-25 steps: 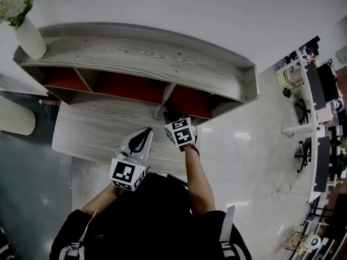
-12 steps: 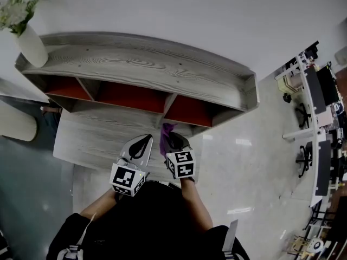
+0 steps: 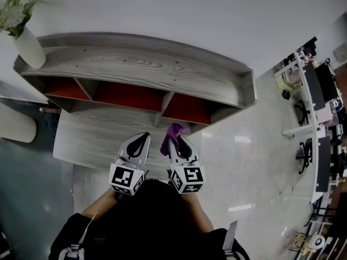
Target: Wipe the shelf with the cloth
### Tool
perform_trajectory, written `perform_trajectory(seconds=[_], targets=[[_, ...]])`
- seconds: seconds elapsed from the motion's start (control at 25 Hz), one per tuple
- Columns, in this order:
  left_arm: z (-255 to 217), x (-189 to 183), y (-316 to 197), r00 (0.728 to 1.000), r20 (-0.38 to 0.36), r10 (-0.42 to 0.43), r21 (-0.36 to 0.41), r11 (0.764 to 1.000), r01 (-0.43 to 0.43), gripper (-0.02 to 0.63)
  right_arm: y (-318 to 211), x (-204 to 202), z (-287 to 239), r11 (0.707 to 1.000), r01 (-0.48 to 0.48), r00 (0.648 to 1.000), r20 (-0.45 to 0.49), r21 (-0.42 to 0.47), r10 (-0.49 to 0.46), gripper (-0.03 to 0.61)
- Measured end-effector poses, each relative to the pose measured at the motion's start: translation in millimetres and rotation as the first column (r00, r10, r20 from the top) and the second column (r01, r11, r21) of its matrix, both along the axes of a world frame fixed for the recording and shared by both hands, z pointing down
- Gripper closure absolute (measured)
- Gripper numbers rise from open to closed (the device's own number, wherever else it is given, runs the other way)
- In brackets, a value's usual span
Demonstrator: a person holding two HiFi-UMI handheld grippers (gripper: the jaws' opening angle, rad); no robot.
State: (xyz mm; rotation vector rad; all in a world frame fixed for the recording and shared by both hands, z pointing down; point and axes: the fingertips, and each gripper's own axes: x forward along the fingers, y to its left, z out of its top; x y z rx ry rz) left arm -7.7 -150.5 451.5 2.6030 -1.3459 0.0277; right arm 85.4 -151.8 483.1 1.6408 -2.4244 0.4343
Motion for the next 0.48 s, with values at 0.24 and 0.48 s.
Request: perform_trajectory(seconds=[0.24,0.48], targets=[[0.2,-3.1,2.4,1.000,0.001,-0.012,-0.002,1.000,0.012,0.609,12.9,16.1,-22.5,0.991,-0.090,0.996,0.033,0.101,0.087,0.502],[-1.3,-1.6,2.4,1.000,0.005,-0.013,0.008,1.000,0.013,0.609,18.3,25.5,-21.4,0.987,-0.118,0.992,0.044,0.110,0.114,0.502]])
